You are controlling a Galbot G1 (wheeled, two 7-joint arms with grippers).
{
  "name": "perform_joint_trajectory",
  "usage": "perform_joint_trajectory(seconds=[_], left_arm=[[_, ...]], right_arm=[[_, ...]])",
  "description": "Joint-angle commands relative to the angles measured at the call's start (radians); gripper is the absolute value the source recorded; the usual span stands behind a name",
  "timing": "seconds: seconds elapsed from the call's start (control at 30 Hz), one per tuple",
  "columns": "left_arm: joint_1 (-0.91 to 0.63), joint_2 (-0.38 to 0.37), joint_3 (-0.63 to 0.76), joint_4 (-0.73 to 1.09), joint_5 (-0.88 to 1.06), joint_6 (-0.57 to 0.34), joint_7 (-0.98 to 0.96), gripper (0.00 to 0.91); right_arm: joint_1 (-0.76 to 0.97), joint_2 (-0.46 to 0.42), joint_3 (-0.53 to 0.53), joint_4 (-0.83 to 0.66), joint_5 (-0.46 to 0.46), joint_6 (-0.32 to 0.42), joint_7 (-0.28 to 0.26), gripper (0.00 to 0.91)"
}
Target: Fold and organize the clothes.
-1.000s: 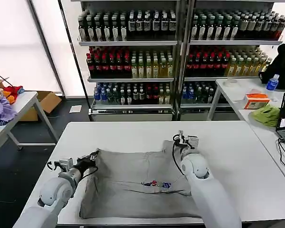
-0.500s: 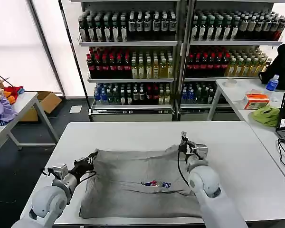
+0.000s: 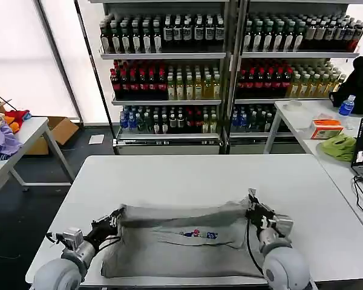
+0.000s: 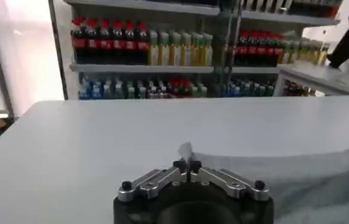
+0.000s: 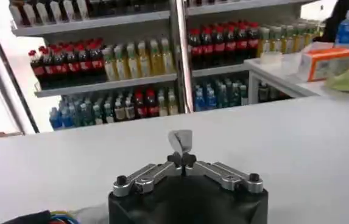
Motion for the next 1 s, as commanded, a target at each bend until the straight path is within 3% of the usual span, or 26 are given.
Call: perform_joint_trajectory(seconds=[0.03, 0.77, 0.83, 0.87, 0.9, 0.93, 1.0], left_arm=[[0.131, -0.011, -0.019, -0.047, 0.053, -0.016, 0.007, 0.0], [0.206, -0.056, -0.026, -0.067, 0.153, -0.035, 0.036, 0.0], [0.202, -0.06, -0.026, -0.052, 0.159, -0.036, 0.035, 0.04], [0.2, -0.061, -0.025, -0.049, 0.161, -0.036, 0.034, 0.907], [0.198, -0.064, -0.025, -0.046, 0.166, -0.037, 0.032, 0.907], [0.197, -0.066, -0.024, -0.047, 0.169, -0.039, 0.032, 0.907], [0.2, -0.07, -0.024, -0.065, 0.17, -0.039, 0.03, 0.907]], right_arm=[[-0.193, -0.037, 0.057, 0.108, 0.023, 0.014, 0.001, 0.0], [-0.24, -0.056, 0.006, 0.066, -0.029, 0.016, 0.016, 0.0], [-0.234, -0.05, -0.007, 0.051, -0.045, 0.017, 0.015, 0.0], [-0.229, -0.048, -0.014, 0.041, -0.053, 0.019, 0.013, 0.0], [-0.224, -0.045, -0.018, 0.034, -0.061, 0.02, 0.014, 0.0], [-0.219, -0.042, -0.022, 0.026, -0.069, 0.019, 0.014, 0.081], [-0.214, -0.042, -0.026, 0.018, -0.079, 0.018, 0.014, 0.111]])
